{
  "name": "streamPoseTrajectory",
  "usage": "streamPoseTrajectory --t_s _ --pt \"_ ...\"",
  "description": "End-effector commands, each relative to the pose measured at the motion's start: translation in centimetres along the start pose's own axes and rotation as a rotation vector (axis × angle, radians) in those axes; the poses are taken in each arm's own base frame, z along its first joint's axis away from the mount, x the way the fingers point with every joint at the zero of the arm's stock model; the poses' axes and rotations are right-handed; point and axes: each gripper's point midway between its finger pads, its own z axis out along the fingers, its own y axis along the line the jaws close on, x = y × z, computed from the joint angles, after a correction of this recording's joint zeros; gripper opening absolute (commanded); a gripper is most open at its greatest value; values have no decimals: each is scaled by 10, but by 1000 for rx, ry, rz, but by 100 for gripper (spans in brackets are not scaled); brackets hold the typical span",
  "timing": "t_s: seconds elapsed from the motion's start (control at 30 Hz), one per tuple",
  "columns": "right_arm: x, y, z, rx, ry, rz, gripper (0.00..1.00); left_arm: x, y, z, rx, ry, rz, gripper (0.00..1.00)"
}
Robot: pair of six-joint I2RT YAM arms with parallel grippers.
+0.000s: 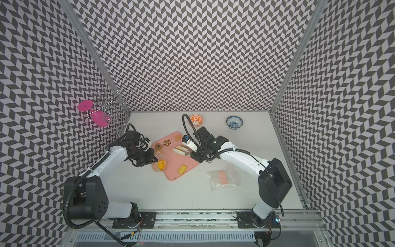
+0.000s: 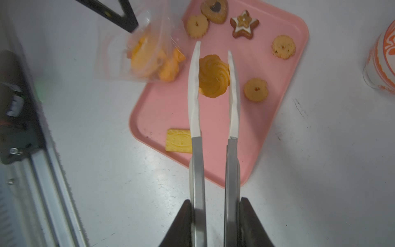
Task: Put the cookies into a resealable bag to prevent moisture
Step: Pick up the cookie from the tray, then place the cookie in the ziploc bag, then pick up the cookie from the tray.
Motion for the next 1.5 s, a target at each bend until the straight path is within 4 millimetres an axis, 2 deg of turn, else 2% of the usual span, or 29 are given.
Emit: streamPoseTrajectory --t_s 0.0,0.2,0.37,0.53,0.77,0.97,1.13,1.2,1.37,1.47 --pt "-46 29 -19 -128 -188 3 29 -13 -11 -6 25 -34 42 0" --pt "-52 58 1 -239 -193 22 29 -12 -11 -8 31 -30 41 0" --pt "-51 65 16 -270 -186 26 30 -11 -10 -9 32 -32 38 0" --pt "-46 65 28 -280 -164 29 37 -11 -9 -11 31 -37 37 0" --pt "-48 63 25 -260 -164 26 44 -11 -8 -13 31 -39 34 0" --pt "-47 48 7 -201 -177 27 44 -12 -7 -12 30 -39 31 0" --pt "-20 17 -16 -63 -123 -27 44 -14 -7 -13 28 -44 34 0" --pt "-1 6 -24 -7 -76 -81 44 -14 -7 -13 28 -45 33 0" --pt "64 -12 -32 139 127 -273 45 -14 -7 -12 29 -44 32 0" --pt "77 -18 -31 177 168 -312 46 -14 -7 -12 30 -42 31 0"
